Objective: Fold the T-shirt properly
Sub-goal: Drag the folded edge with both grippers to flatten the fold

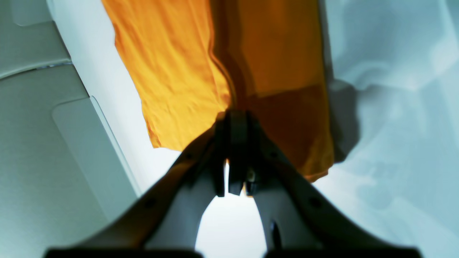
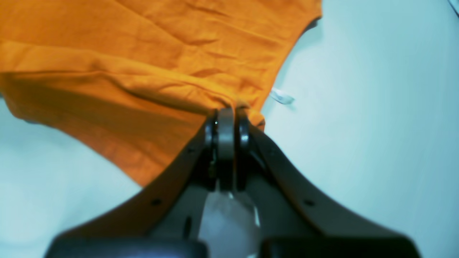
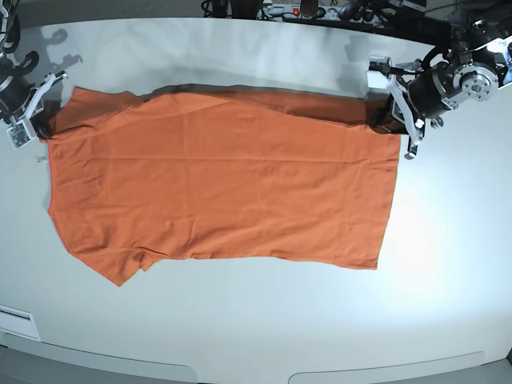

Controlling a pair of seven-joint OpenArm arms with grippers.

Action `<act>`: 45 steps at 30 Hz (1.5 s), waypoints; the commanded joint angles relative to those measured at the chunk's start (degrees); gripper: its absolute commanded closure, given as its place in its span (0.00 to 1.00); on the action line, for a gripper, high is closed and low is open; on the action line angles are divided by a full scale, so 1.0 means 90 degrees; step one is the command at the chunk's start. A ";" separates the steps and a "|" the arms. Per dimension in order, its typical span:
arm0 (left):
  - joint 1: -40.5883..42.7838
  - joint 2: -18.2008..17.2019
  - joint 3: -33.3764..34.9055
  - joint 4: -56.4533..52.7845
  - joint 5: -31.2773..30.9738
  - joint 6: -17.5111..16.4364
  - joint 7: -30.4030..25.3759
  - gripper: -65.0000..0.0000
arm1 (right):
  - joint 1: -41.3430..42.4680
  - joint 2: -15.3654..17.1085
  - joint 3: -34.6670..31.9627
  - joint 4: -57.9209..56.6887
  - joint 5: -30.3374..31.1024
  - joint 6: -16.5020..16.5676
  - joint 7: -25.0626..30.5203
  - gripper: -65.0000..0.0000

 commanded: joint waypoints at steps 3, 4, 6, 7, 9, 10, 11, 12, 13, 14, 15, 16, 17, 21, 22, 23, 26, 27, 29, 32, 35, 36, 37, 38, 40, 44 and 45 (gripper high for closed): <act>-0.0056 -0.0126 -0.0129 0.0058 0.0049 0.0102 -0.0131 1.00 | 0.0187 0.0109 -0.0168 -0.0107 -0.0270 -0.0036 0.0092 1.00; -0.0058 -0.0124 -0.0129 0.0058 0.0049 0.0102 -0.0134 1.00 | 0.0216 0.0109 -0.0233 -0.0141 -0.0355 -0.0061 0.0097 1.00; -0.0058 -0.0124 -0.0129 0.0056 0.0066 0.0102 -0.0216 1.00 | 0.0223 0.0109 -0.0284 -0.0158 -0.0435 -0.0151 0.0095 1.00; -0.0100 -0.0121 -0.0129 0.0046 0.0100 0.0102 -0.0228 1.00 | 0.0223 0.0109 -0.0287 -0.0158 -0.0435 -0.0182 0.0095 1.00; -0.0277 -0.0100 -0.0129 -0.0058 0.0085 0.0102 -0.0238 1.00 | 0.0226 0.0109 -0.0284 -0.0158 -0.0435 -0.0180 0.0095 1.00; -0.0398 -0.0085 -0.0129 -0.0148 0.0032 0.0102 -0.0262 1.00 | 0.0226 0.0109 -0.0284 -0.0158 -0.0435 -0.0177 0.0097 1.00; -0.0527 -0.0061 -0.0129 -0.0260 -0.0061 0.0100 -0.0308 1.00 | 0.0223 0.0109 -0.0284 -0.0158 -0.0435 -0.0177 0.0095 1.00; -0.0651 -0.0017 -0.0129 -0.0376 -0.0185 0.0100 -0.0384 1.00 | 0.0226 0.0109 -0.0287 -0.0158 -0.0437 -0.0180 0.0095 1.00; -0.0755 0.0019 -0.0129 -0.0486 -0.0335 0.0097 -0.0529 1.00 | 0.0226 0.0109 -0.0284 -0.0158 -0.0435 -0.0182 0.0097 1.00; -0.0821 0.0063 -0.0129 -0.0568 -0.0464 0.0044 -0.0704 1.00 | 0.0226 0.0109 -0.0284 -0.0158 -0.0435 -0.0202 0.0097 1.00; -0.0879 0.0119 -0.0126 -0.0624 -0.0517 -0.0080 -0.0843 1.00 | 0.0226 0.0109 -0.0284 -0.0158 -0.0432 -0.0272 0.0100 1.00; -0.0908 0.0187 -0.0126 -0.0656 -0.0590 -0.0226 -0.0937 1.00 | 0.0228 0.0109 -0.0284 -0.0158 -0.0432 -0.0345 0.0134 1.00; -0.0903 0.0257 -0.0126 -0.0670 -0.0678 -0.0301 -0.0964 1.00 | 0.0248 0.0107 -0.0287 -0.0158 -0.0432 -0.0374 0.0172 1.00; -0.0901 0.0563 -0.0126 -0.0724 -0.0867 -0.0554 -0.0947 1.00 | 0.0316 0.0095 -0.0287 -0.0163 -0.0432 -0.0364 0.0172 1.00; -0.0903 0.0619 -0.0126 -0.0753 -0.0862 -0.0539 -0.0942 1.00 | 0.0313 0.0095 -0.0287 -0.0163 -0.0430 -0.0364 0.0175 1.00; -0.0906 0.0653 -0.0126 -0.0804 -0.0860 -0.0495 -0.0942 1.00 | 0.0316 0.0092 -0.0287 -0.0163 -0.0432 -0.0364 0.0175 1.00; -0.0903 0.0721 -0.0126 -0.0971 -0.0738 -0.0508 -0.0947 1.00 | 0.0333 0.0095 -0.0287 -0.0165 -0.0432 -0.0503 0.0209 1.00; -0.0903 0.0719 -0.0129 -0.1015 -0.0731 -0.0500 -0.0947 1.00 | 0.0367 0.0092 -0.0287 -0.0168 -0.0432 -0.0534 0.0221 1.00; -0.0903 0.0714 -0.0126 -0.1042 -0.0714 -0.0498 -0.0937 1.00 | 0.0425 0.0095 -0.0287 -0.0168 -0.0432 -0.0573 0.0216 1.00; -0.0903 0.0716 -0.0129 -0.1042 -0.0716 -0.0498 -0.0896 1.00 | 0.0491 0.0092 -0.0316 -0.0170 -0.0435 -0.0646 0.0185 1.00; -0.0901 0.0716 -0.0129 -0.1042 -0.0719 -0.0423 -0.0714 1.00 | 0.0491 0.0095 -0.0316 -0.0172 -0.0437 -0.0862 0.0036 1.00; -0.0903 0.0716 -0.0129 -0.1042 -0.0719 -0.0325 -0.0624 1.00 | 0.0491 0.0095 -0.0316 -0.0175 -0.0437 -0.0899 -0.0024 1.00; -0.0903 0.0716 -0.0126 -0.1042 -0.0719 -0.0202 -0.0532 1.00 | 0.0491 0.0092 -0.0316 -0.0175 -0.0437 -0.0896 -0.0046 1.00; -0.0903 0.0716 -0.0126 -0.1042 -0.0719 -0.0090 -0.0447 1.00 | 0.0491 0.0095 -0.0316 -0.0175 -0.0435 -0.0889 -0.0049 1.00; -0.0903 0.0714 -0.0126 -0.1042 -0.0721 0.0007 -0.0325 1.00 | 0.0491 0.0095 -0.0316 -0.0175 -0.0435 -0.0889 -0.0046 1.00; -0.0901 0.0692 -0.0126 -0.1042 -0.0792 0.0002 -0.0214 1.00 | 0.0491 0.0095 -0.0316 -0.0175 -0.0435 -0.0889 -0.0041 1.00; -0.0901 0.0682 -0.0126 -0.1042 -0.0792 0.0002 -0.0219 1.00 | 0.0491 0.0095 -0.0316 -0.0175 -0.0435 -0.0886 -0.0019 1.00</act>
